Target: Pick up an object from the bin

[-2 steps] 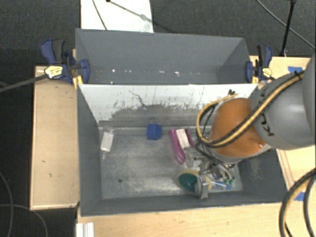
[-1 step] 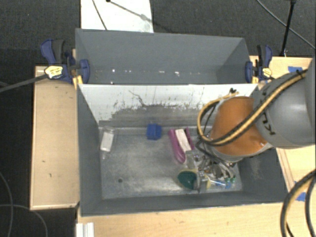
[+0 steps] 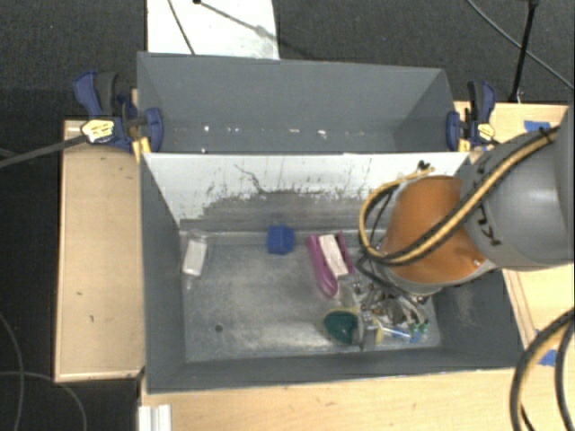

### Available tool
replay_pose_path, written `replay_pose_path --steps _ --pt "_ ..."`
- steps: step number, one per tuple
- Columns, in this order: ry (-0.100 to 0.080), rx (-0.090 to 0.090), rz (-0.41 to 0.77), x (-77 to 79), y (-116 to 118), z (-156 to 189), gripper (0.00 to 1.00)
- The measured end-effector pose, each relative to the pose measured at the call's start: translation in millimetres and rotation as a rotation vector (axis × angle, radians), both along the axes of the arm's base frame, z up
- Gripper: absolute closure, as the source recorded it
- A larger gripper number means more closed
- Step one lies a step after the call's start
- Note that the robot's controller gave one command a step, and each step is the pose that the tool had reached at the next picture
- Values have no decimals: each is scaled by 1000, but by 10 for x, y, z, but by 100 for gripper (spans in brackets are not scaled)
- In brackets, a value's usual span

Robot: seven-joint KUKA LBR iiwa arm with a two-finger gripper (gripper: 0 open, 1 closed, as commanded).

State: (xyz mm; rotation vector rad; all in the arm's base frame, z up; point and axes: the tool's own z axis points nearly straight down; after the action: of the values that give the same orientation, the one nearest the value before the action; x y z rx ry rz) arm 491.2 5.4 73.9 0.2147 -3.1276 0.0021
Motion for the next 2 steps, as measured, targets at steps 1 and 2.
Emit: replay_pose_path --steps 1,2 --pt "0 0 0 0 0 -1 100" --pt "0 0 0 0 0 -1 100"
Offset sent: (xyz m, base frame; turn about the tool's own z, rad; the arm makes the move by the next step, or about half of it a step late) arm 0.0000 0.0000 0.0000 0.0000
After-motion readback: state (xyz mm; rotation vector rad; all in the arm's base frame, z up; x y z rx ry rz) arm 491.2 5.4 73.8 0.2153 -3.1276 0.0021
